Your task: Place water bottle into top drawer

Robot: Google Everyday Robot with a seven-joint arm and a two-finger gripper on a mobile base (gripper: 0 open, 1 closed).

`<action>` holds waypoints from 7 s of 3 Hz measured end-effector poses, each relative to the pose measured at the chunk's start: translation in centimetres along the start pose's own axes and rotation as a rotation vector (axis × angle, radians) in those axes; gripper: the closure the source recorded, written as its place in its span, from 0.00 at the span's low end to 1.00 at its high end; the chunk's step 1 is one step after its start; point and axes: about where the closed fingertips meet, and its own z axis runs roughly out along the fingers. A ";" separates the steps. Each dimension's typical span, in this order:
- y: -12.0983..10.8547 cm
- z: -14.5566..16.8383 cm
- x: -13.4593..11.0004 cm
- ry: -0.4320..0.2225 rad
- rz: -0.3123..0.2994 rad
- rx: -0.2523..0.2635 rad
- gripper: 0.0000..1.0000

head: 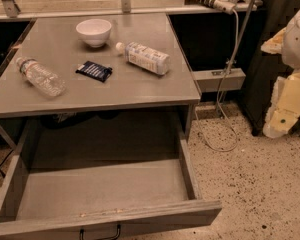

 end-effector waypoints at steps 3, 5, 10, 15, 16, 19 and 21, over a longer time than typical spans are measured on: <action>3.6 0.1 -8.7 -0.072 -0.189 -0.023 0.00; 3.0 1.0 -10.8 -0.100 -0.148 -0.005 0.00; 1.0 7.2 -30.7 -0.311 -0.009 -0.004 0.00; -1.5 10.1 -43.2 -0.454 -0.013 0.031 0.00; -3.1 12.7 -45.4 -0.436 0.003 -0.013 0.00; -2.8 16.1 -50.0 -0.424 -0.022 -0.030 0.00; -3.4 19.7 -52.4 -0.368 -0.016 -0.041 0.00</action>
Offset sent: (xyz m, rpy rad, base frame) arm -0.0157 0.0822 -0.0019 0.0154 0.0135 0.1709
